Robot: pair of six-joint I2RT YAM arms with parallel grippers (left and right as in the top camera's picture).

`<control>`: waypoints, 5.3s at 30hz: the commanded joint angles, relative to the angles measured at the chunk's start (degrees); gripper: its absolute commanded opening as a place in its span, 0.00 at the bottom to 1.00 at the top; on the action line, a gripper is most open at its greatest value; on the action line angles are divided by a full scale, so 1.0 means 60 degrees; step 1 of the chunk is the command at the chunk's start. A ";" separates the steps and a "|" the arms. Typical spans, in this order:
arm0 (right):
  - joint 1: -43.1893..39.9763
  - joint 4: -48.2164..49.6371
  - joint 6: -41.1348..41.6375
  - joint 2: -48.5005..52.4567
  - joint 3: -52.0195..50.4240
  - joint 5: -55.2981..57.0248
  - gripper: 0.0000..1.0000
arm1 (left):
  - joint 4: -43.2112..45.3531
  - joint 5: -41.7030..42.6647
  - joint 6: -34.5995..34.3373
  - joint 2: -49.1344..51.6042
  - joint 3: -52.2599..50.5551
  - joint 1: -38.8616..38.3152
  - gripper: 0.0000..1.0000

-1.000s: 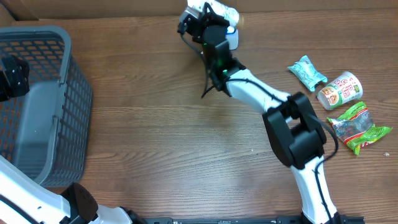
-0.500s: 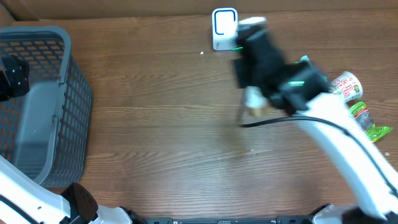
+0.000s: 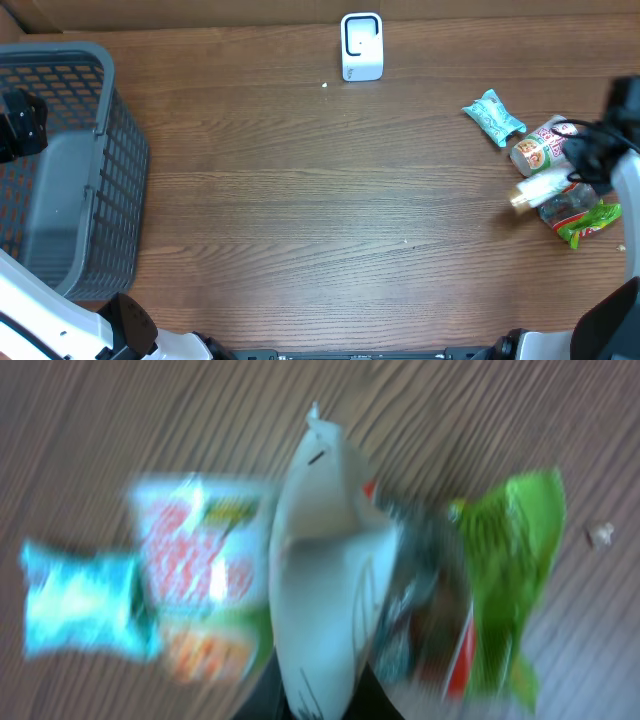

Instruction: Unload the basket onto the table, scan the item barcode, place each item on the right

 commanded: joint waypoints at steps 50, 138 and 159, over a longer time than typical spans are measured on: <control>-0.0576 -0.5220 -0.5406 -0.6506 0.4095 -0.6182 1.00 | 0.0036 0.0127 0.0182 0.0004 0.0004 -0.0062 1.00; 0.3246 0.8091 -0.7082 -1.4914 -1.1854 -0.3694 1.00 | 0.3118 -0.0259 -0.0364 -0.2539 -0.4430 -0.2506 1.00; 0.3246 0.8091 -0.7082 -1.4914 -1.1854 -0.3694 1.00 | 1.6076 -0.1198 -0.1242 -1.3697 -2.2567 -0.5708 1.00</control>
